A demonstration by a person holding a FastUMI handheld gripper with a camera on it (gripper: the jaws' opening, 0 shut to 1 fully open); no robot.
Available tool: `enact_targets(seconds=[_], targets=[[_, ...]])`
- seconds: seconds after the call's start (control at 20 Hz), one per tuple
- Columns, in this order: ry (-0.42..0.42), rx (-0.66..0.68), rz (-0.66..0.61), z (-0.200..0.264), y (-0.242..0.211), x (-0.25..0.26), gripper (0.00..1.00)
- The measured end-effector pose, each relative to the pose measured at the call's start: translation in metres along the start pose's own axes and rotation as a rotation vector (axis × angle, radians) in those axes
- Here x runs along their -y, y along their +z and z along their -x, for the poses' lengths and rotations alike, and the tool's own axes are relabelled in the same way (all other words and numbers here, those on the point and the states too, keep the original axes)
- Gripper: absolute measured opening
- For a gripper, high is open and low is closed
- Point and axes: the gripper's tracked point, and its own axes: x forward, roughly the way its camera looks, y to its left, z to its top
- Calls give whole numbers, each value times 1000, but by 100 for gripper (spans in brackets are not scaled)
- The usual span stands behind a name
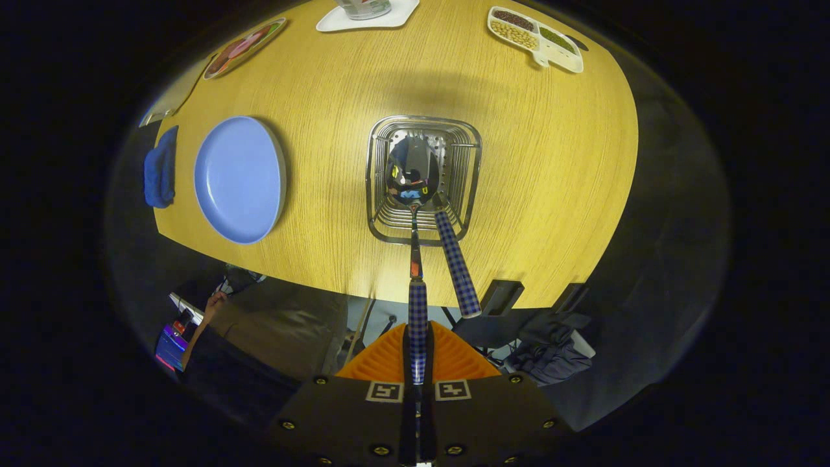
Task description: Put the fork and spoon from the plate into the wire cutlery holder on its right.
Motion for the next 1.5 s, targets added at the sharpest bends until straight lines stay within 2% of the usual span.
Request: enact_targets(seconds=[0.3, 0.7, 1.25, 1.5], targets=[[-104, -123, 54, -8, 8, 9, 4], [-146, -203, 98, -8, 18, 8, 8], [-158, -120, 105, 12, 40, 10, 13], [-161, 19, 93, 28, 49, 13, 20]])
